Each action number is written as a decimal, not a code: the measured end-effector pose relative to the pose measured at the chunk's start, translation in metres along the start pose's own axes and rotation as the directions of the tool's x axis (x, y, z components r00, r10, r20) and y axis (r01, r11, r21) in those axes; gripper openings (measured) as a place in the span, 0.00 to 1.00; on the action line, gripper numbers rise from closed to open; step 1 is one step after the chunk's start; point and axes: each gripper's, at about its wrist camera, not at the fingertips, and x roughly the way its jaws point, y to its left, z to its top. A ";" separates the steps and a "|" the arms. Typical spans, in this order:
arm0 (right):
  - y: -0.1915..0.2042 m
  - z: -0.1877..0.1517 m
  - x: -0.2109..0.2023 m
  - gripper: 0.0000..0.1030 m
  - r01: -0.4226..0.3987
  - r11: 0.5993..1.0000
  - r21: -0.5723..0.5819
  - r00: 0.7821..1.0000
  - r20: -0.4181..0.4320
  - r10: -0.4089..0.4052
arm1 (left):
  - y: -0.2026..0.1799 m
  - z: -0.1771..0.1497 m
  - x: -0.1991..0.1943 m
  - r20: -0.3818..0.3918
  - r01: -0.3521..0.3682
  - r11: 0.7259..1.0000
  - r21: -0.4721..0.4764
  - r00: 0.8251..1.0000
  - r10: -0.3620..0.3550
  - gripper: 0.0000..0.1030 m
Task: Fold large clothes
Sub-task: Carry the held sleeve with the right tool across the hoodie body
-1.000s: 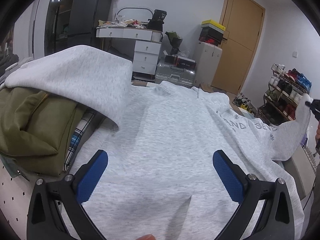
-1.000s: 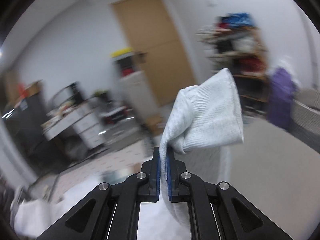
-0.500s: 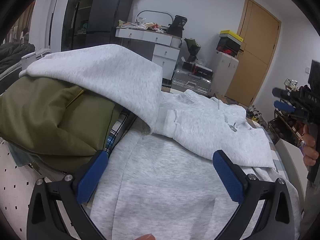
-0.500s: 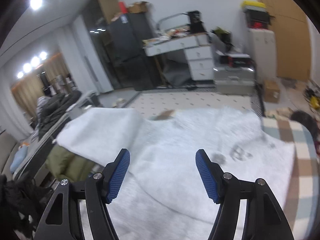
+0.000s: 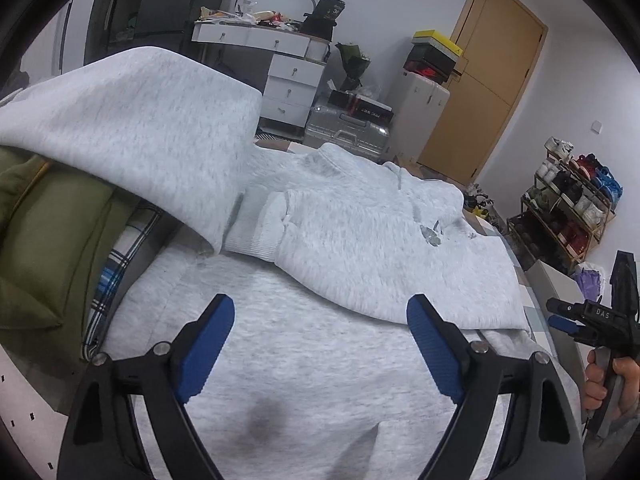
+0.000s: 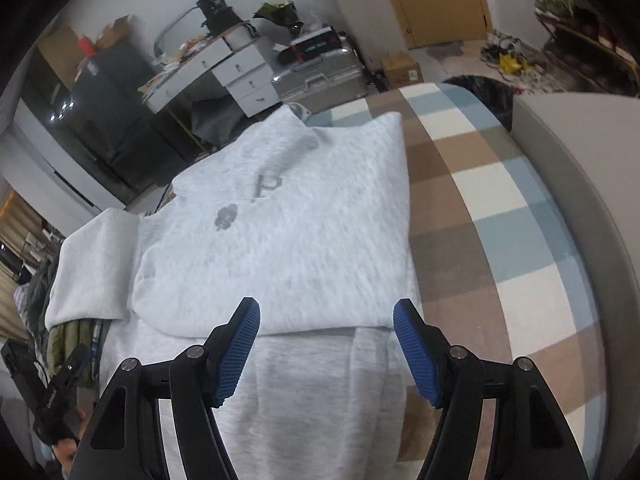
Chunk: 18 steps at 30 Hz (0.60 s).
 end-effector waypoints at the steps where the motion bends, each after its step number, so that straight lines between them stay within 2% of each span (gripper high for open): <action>1: -0.006 0.001 0.006 0.66 -0.004 1.000 0.016 1.000 -0.013 0.004 | -0.001 0.001 0.003 -0.009 0.002 1.000 -0.003 1.000 -0.002 0.81; 3: -0.015 0.002 0.018 0.65 0.009 0.998 0.061 0.999 -0.042 -0.006 | -0.003 0.002 0.006 -0.018 0.001 1.000 -0.005 1.000 -0.001 0.81; 5: -0.017 0.006 0.030 0.65 0.017 0.999 0.047 0.998 -0.054 -0.014 | -0.003 0.003 0.012 -0.029 -0.019 1.000 -0.007 0.999 0.018 0.81; 8: -0.028 0.005 0.044 0.61 0.085 0.994 0.065 0.991 -0.106 -0.078 | 0.001 -0.001 0.024 -0.074 -0.069 0.997 -0.014 0.995 0.068 0.81; 10: -0.038 0.000 0.041 0.61 0.036 0.995 0.095 0.991 -0.132 -0.024 | 0.004 -0.007 0.027 -0.097 -0.081 0.997 -0.012 0.992 0.079 0.81; 14: -0.052 -0.014 0.029 0.61 0.029 0.997 0.072 0.992 -0.121 -0.020 | 0.008 -0.017 0.028 -0.120 -0.093 0.996 -0.004 0.989 0.091 0.81; 18: -0.055 -0.011 0.041 0.57 -0.042 0.994 0.097 0.993 -0.106 0.052 | 0.007 -0.020 0.031 -0.141 -0.086 0.996 -0.001 0.986 0.085 0.81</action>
